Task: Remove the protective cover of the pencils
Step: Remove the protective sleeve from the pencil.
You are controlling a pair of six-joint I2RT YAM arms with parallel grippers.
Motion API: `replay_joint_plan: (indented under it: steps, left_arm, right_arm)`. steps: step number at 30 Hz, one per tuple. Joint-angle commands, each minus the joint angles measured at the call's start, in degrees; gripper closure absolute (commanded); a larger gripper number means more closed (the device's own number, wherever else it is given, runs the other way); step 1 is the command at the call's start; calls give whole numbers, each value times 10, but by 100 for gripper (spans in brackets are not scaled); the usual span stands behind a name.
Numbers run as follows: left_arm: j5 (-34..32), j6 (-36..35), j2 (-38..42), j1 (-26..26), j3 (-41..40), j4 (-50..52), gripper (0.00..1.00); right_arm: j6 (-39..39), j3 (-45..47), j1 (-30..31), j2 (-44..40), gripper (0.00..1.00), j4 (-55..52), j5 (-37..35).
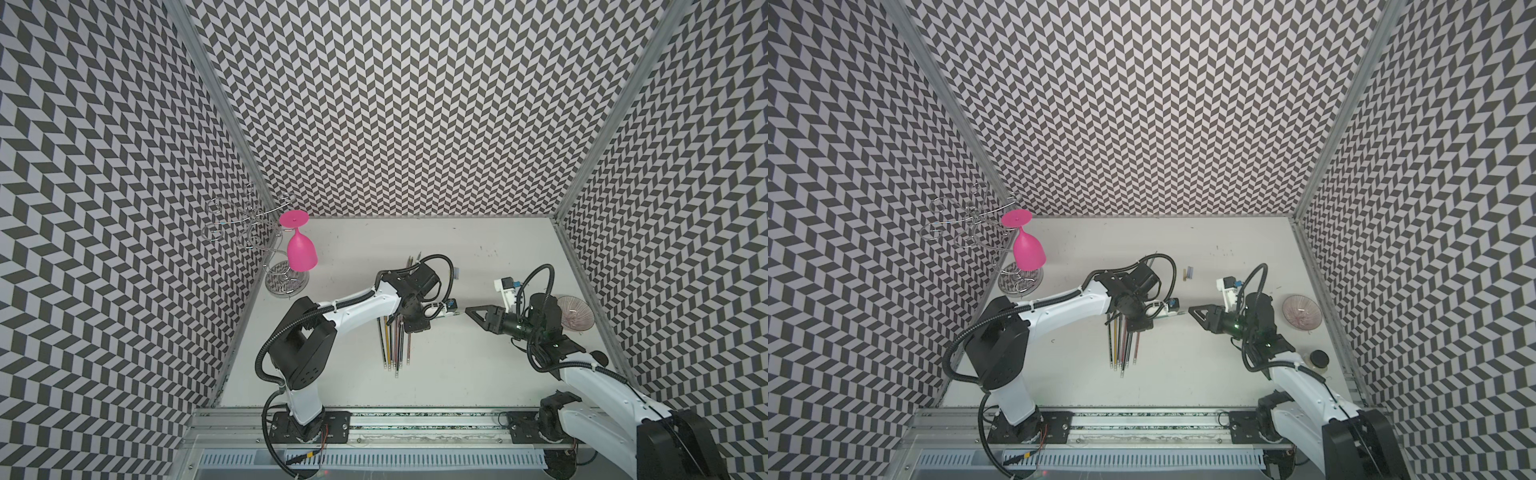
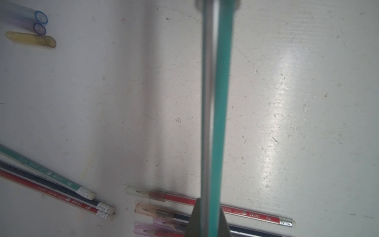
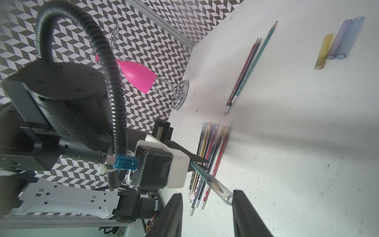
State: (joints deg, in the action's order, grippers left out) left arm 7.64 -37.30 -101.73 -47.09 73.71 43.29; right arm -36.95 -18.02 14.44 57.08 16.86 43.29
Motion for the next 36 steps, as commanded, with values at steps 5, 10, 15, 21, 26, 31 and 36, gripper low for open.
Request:
replay_joint_plan:
  steps: [5,10,15,21,26,31,36]
  left_arm:
    - [17,-3,17,3,0,-8,100]
    - [16,-1,17,3,-1,-7,100]
    - [17,-1,15,3,0,-8,100]
    - [21,-1,15,3,1,-7,100]
    - [25,0,13,1,3,-7,100]
    - [25,0,14,1,3,-7,100]
    - [32,0,16,1,4,-7,100]
  right_arm:
    - [-30,22,1,22,61,89,45]
    - [5,2,1,-2,61,17,-22]
    - [16,-11,1,-22,60,-43,-100]
    - [-26,17,1,25,60,91,30]
    - [-44,17,1,66,60,137,67]
    - [-59,18,1,75,64,159,73]
    - [-80,24,1,86,70,191,79]
